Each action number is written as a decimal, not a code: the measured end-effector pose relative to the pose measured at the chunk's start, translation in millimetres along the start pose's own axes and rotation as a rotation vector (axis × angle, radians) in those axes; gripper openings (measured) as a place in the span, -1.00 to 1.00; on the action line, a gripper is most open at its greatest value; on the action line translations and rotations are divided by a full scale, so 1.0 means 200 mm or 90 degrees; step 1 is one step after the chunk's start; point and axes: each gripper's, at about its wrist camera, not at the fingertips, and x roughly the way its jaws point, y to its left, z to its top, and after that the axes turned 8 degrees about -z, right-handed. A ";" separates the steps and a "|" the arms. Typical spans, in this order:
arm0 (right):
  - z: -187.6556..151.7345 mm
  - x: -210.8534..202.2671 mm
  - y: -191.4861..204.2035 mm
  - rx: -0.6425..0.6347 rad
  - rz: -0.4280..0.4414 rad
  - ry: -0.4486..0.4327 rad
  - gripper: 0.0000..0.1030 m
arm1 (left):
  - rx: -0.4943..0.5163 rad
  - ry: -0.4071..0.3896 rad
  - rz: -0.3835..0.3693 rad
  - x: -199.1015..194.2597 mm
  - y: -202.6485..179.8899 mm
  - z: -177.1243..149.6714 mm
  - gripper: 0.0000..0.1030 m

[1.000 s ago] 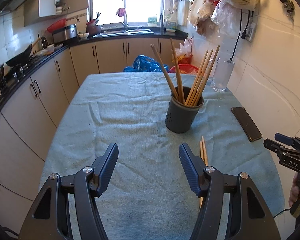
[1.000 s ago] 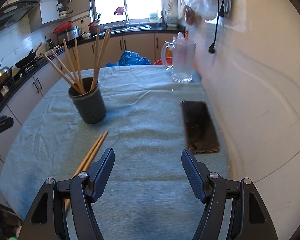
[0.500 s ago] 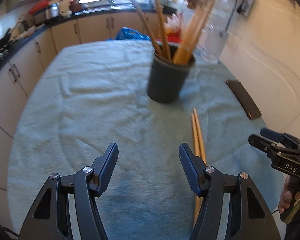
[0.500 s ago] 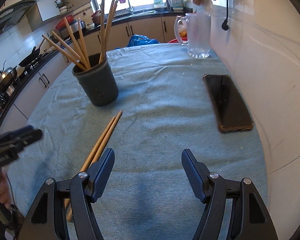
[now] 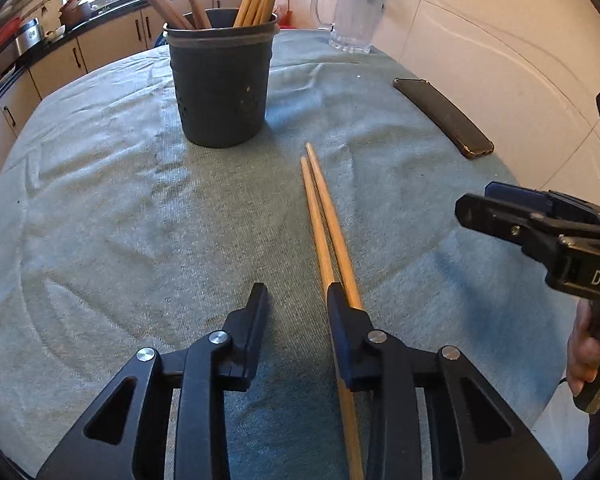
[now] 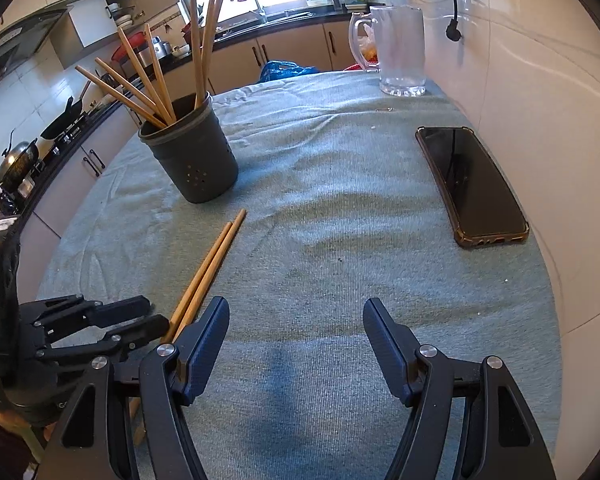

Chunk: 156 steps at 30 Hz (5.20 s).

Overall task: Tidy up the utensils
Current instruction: 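Lower the left gripper onto a remaining chopstick and close on it, then close the left gripper on the wooden chopstick and lift it upright, then carry the upright chopstick with the left gripper over the grey holder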

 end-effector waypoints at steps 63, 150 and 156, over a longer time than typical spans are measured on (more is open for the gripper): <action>0.12 0.29 0.25 -0.130 -0.075 0.111 -0.57 | -0.139 0.041 -0.038 0.10 0.29 0.27 -0.90; 0.24 -0.77 0.31 -0.083 0.007 -0.265 -0.87 | 0.027 -0.296 0.094 -1.09 -0.17 0.11 -0.90; 0.26 -0.77 0.32 -0.083 0.011 -0.265 -0.87 | 0.029 -0.294 0.093 -1.09 -0.17 0.13 -0.90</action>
